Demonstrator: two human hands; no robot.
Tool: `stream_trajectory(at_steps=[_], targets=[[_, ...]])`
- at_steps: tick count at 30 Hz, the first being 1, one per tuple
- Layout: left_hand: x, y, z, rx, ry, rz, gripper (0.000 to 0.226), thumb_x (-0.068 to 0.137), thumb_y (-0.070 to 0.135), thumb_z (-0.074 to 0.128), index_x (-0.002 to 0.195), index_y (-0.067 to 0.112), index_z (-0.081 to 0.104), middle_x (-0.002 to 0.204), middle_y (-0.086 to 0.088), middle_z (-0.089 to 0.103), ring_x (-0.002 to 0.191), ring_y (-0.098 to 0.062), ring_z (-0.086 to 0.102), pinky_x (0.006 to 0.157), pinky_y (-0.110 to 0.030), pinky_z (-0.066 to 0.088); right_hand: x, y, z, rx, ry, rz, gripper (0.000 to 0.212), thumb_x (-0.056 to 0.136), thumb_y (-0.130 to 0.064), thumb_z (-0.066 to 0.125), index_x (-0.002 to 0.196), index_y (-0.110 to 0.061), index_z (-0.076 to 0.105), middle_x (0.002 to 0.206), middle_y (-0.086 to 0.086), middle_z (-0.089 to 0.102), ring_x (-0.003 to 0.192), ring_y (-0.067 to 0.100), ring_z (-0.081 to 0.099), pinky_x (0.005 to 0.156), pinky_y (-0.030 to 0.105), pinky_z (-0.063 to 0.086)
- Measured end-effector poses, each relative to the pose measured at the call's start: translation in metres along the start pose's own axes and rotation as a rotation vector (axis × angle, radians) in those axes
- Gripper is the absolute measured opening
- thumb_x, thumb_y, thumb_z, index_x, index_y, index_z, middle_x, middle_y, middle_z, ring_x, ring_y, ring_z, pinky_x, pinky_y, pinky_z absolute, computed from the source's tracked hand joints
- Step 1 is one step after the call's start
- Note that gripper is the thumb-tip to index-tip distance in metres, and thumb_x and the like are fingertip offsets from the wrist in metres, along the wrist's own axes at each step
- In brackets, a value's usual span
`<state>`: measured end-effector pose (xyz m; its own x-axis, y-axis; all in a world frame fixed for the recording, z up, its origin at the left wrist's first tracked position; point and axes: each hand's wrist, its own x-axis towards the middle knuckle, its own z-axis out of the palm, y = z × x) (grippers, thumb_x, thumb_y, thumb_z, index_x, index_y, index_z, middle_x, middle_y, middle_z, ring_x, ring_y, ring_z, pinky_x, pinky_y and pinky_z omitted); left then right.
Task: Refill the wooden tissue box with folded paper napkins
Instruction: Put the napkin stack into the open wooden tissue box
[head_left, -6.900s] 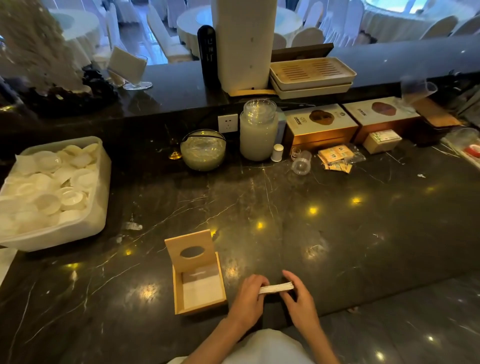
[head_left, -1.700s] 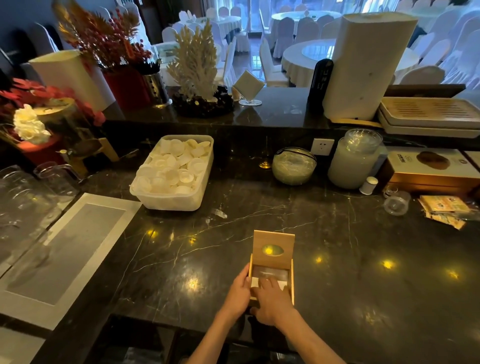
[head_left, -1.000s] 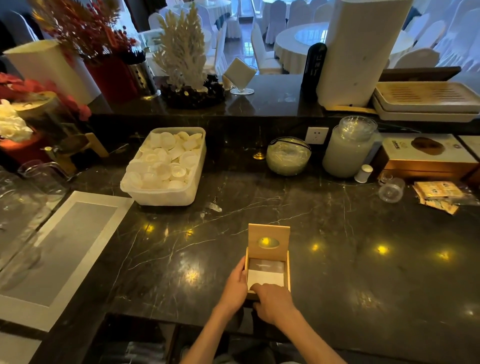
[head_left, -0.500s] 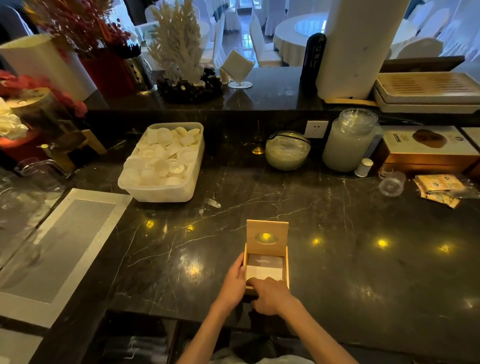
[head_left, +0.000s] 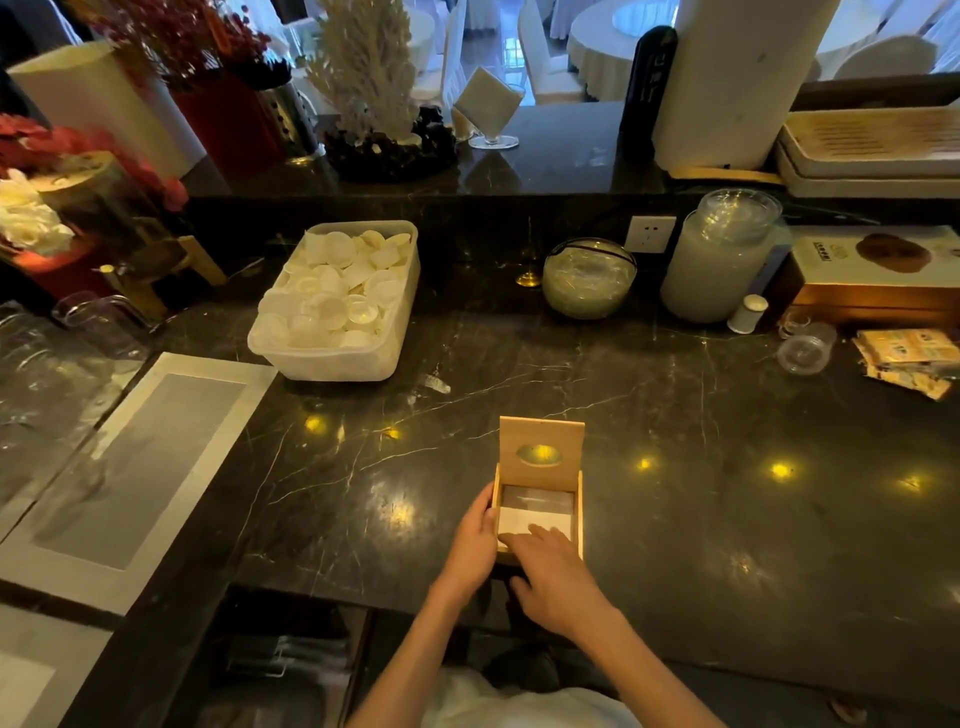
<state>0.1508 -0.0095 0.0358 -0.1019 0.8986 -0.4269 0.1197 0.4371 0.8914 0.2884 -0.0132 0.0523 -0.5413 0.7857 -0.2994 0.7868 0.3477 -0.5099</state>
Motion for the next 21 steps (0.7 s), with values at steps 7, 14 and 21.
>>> stream_trajectory(at_steps=[7,14,21], targets=[[0.0,-0.01,-0.001,0.029,0.032,-0.007,0.04,0.106,0.017,0.035,0.145,0.024,0.039,0.129,0.003,0.059,0.108,-0.002,0.062,0.08,-0.018,0.055,-0.014,0.022,-0.025,-0.09,0.223,0.135,0.079,0.096,-0.04,0.053,0.156,-0.03,0.003,0.166,0.004,-0.008,0.15,0.03,-0.019,0.121,0.052,-0.007],[-0.004,-0.005,-0.005,0.19,-0.04,0.068,0.034,0.105,0.037,0.032,0.136,0.047,0.04,0.133,0.013,0.058,0.121,-0.002,0.055,0.099,-0.026,0.049,-0.015,0.048,-0.011,0.003,0.122,0.249,0.102,0.088,-0.065,0.051,0.153,-0.03,-0.018,0.165,-0.007,-0.015,0.15,0.025,-0.019,0.12,0.056,-0.004],[-0.036,-0.032,-0.042,0.816,0.077,-0.059,0.059,0.1,0.059,0.015,0.155,0.04,0.007,0.166,0.0,0.011,0.153,-0.031,-0.001,0.117,-0.06,-0.011,-0.02,0.02,-0.002,-0.144,0.178,0.211,0.094,0.088,-0.074,0.036,0.152,-0.034,-0.021,0.158,-0.001,-0.029,0.147,0.031,-0.024,0.118,0.056,-0.008]])
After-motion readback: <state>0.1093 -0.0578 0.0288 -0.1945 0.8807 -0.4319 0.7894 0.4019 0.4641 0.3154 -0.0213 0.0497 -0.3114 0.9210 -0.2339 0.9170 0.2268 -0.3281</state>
